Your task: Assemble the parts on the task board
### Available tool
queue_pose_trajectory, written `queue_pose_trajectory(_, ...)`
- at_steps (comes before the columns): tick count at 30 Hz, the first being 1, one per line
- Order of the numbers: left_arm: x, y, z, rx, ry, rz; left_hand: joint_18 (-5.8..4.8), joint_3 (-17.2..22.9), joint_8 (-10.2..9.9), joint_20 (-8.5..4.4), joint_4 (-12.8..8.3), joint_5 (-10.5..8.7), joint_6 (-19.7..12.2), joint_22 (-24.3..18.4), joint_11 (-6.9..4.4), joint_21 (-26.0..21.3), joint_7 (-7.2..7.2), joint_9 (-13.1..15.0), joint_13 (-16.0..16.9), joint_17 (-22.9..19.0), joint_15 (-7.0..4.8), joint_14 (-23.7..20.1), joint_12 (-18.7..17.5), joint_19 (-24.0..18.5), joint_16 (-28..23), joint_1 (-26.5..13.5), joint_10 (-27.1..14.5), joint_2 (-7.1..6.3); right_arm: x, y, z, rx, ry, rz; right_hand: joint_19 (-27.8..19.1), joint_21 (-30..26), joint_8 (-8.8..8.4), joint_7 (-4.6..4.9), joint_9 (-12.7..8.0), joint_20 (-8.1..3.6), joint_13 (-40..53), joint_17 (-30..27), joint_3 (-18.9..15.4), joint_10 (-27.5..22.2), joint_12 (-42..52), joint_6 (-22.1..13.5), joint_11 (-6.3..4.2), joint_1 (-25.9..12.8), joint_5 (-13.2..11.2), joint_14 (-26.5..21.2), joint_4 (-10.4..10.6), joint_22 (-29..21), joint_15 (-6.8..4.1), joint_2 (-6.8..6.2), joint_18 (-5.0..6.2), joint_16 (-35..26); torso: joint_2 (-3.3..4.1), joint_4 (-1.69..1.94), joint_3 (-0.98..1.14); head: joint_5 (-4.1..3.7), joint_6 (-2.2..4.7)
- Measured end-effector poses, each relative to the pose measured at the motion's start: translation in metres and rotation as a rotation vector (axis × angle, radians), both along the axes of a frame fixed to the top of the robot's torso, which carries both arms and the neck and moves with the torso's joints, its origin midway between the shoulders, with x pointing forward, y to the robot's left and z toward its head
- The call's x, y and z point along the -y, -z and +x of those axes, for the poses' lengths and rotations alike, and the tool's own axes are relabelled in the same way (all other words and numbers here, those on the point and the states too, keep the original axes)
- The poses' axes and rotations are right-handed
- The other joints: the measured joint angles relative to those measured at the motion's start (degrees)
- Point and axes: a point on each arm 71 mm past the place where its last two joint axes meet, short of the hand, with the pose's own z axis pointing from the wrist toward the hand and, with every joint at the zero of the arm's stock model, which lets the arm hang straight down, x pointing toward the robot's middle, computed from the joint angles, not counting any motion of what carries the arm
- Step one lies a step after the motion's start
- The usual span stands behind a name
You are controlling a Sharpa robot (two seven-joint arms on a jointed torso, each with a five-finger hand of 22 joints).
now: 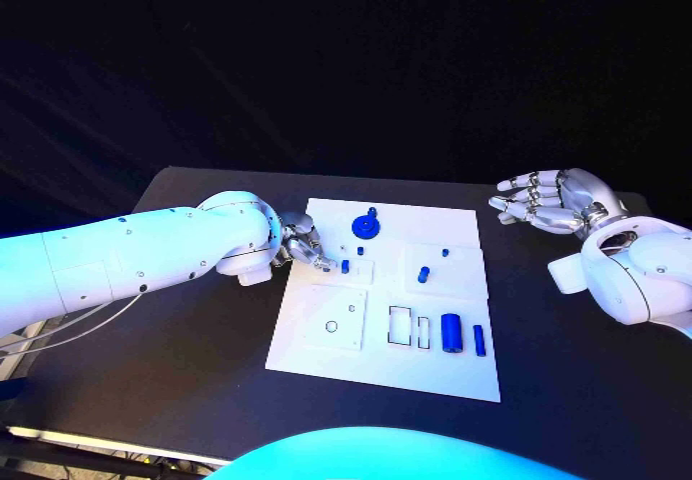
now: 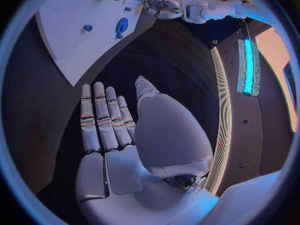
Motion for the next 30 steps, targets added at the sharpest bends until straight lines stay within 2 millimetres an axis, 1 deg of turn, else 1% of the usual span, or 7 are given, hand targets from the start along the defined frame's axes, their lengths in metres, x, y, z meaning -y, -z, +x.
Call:
queue_pose_trajectory(6,0.0001,0.0001,0.0002,-0.004,0.0,-0.002,0.0,0.0,0.0,0.0,0.0,0.0,0.0,0.0,0.0,0.0,-0.03,-0.1,0.0,0.0,0.0,0.0,0.0,0.0,0.0,0.6,0.0,0.18,-0.0001,0.0,-0.0001,0.0,0.0,0.0,0.0,0.0,0.0,0.0,0.0,0.0,0.0,0.0,0.0,0.0,0.0,0.0,0.0,0.0,0.0,0.0,0.0,0.0,0.0,0.0,0.0,0.0,0.0,0.01,0.0,-0.05,-0.03)
queue_pose_trajectory(10,-0.0002,0.0003,0.0006,-0.006,-0.002,-0.002,0.0,0.0,0.0,0.0,0.0,0.0,0.4,0.1,0.0,0.0,0.0,-0.2,0.1,0.0,0.0,0.0,0.0,0.0,0.0,1.4,0.0,0.98,-0.0001,0.0,-0.0001,0.0,0.0,0.0,0.0,0.0,0.0,0.0,0.0,0.0,0.0,0.0,0.0,0.0,0.0,0.0,0.0,0.0,0.0,0.0,0.0,0.0,0.0,0.0,0.0,0.0,0.0,0.01,0.01,-0.05,-0.07)
queue_pose_trajectory(18,-0.0003,0.0005,0.0012,-0.012,-0.003,-0.004,0.0,0.0,0.0,0.0,0.0,0.0,0.8,0.1,-0.22,0.0,-0.41,-0.2,0.4,0.0,0.0,0.0,0.2,0.0,0.0,2.2,0.2,1.77,0.0,0.0,-0.0001,0.0,0.0,0.0,0.0,0.0,0.0,0.0,0.0,0.0,0.0,0.0,0.0,0.0,0.0,0.0,0.0,0.0,0.0,0.0,0.0,0.0,0.0,-0.01,0.0,0.0,-0.02,0.01,0.01,-0.13,-0.19)
queue_pose_trajectory(19,-0.0003,0.0005,0.0013,-0.013,-0.003,-0.005,0.0,0.0,0.0,-0.01,0.0,0.0,0.8,0.2,-0.22,0.0,-0.41,-0.2,0.4,0.0,0.0,0.0,0.3,0.0,0.0,2.3,0.2,1.64,0.0,0.0,-0.0001,0.0,0.0,0.0,0.0,0.0,0.0,0.0,0.0,0.0,0.0,0.0,0.0,0.0,0.0,0.0,0.0,0.0,0.0,0.0,0.0,0.0,0.0,-0.01,0.0,0.0,-0.02,0.01,0.01,-0.13,-0.2)
queue_pose_trajectory(25,0.0002,0.0007,0.0015,-0.019,-0.002,-0.007,0.0,0.2,0.0,-0.01,-0.2,-0.01,1.0,0.2,-0.42,0.0,-0.62,-0.4,0.4,0.0,0.0,0.0,0.3,0.0,0.0,4.3,0.4,2.44,0.0001,0.0,-0.0001,0.0,0.0,0.0,0.0,0.0,0.0,0.0,0.0,0.0,0.0,0.0,0.0,0.0,0.0,0.0,0.0,0.0,0.0,0.0,0.0,0.0,0.0,-0.01,0.0,0.0,-0.03,0.01,0.01,-0.17,-0.2)
queue_pose_trajectory(27,0.0005,0.0008,0.0014,-0.022,-0.001,-0.008,0.0,0.3,0.0,-0.01,-0.3,-0.01,1.0,0.2,-0.42,0.0,-0.62,-0.4,0.4,0.0,0.0,0.0,0.3,0.0,0.0,4.7,0.4,2.43,0.0002,0.0,-0.0001,0.0,0.0,0.0,0.0,0.0,0.0,0.0,0.0,0.0,0.0,0.0,0.0,0.0,0.0,0.0,0.0,0.0,0.0,0.0,0.0,0.0,0.0,-0.01,0.0,0.0,-0.04,0.0,0.01,-0.2,-0.24)
queue_pose_trajectory(30,0.0011,0.0011,0.0012,-0.025,-0.001,-0.012,0.0,0.7,0.0,-0.01,-0.4,-0.01,1.2,0.3,-0.63,0.0,-0.82,-0.4,0.7,0.0,-0.01,0.0,0.4,0.0,0.0,6.4,0.6,2.91,0.0003,0.0,-0.0001,0.0,0.0,0.0,0.0,0.0,0.0,0.0,0.0,0.0,0.0,0.0,0.0,0.0,0.0,0.0,0.0,0.0,0.0,0.0,0.0,0.0,0.0,-0.01,0.0,0.0,-0.04,0.01,0.01,-0.23,-0.26)
